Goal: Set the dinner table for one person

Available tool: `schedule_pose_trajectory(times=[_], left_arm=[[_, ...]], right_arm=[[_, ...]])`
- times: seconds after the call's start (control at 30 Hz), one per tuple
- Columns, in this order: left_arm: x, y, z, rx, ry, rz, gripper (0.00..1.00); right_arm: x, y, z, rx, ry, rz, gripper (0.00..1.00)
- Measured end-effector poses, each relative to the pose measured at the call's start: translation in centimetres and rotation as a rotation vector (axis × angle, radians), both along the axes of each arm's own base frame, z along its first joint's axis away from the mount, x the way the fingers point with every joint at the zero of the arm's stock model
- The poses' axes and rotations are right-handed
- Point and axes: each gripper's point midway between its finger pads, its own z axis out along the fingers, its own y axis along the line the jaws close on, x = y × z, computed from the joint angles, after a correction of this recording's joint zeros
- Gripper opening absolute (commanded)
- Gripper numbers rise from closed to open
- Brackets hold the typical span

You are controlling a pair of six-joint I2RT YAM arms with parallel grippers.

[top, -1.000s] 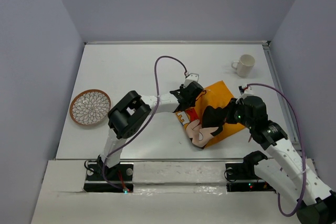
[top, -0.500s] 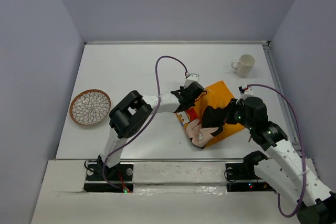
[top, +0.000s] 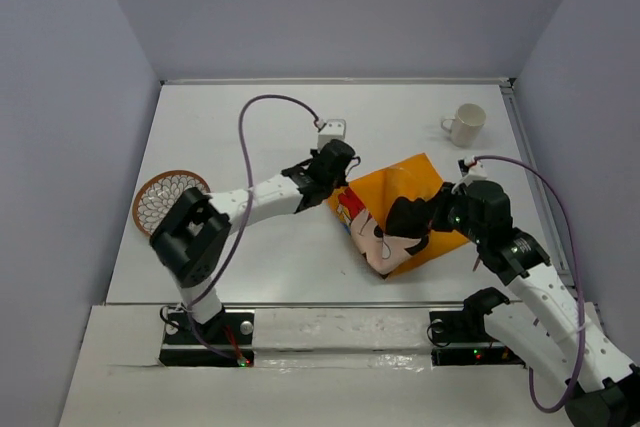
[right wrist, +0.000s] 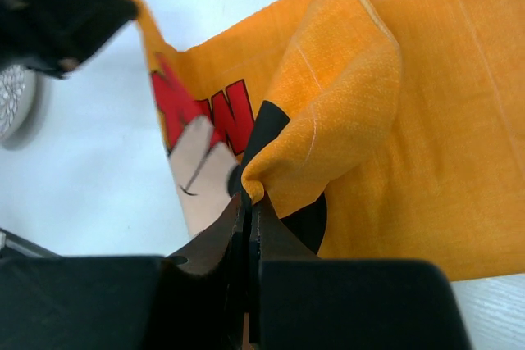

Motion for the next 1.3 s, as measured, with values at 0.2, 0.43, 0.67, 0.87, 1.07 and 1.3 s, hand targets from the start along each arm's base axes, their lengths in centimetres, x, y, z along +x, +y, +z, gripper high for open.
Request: schedule_pose_trajectory(times=[0.2,0.43,0.67,0.87,1.07,1.3], left_arm=[[3.0,7.5,11.4,-0.227,-0.190,0.149,0.00],[9.8,19.1,20.4,-0.333,-0.367,0.392,0.00],[15.0,24.8,34.1,-0.427,-0.593,0.459,0.00],[9.9,26.3,37.5,-0.486,-0.706,0.434,0.00],[3.4,26.0,23.2,-0.516,-0.528,0.440,0.00],[-3.7,25.5,0.3,-0.495,-0.077,0.537,0.00]], right_arm=[[3.8,-0.4,3.5,-0.023,-0.072,-0.096,0.00],[15.8,0.8,10.4,-0.127,-0.196,-0.233,0.00],[25.6,1.8,25.4,-0.129,-0.507,-0.300,0.00],[21.5,0.1,30.7,-0.082,-0.645,-0.318,0.00],[17.1,-0.5,16.6,-0.082,-0.433,-0.274,0.00],[10.2,-0.4,-9.0,-0.158,0.130,-0.187,0.00]])
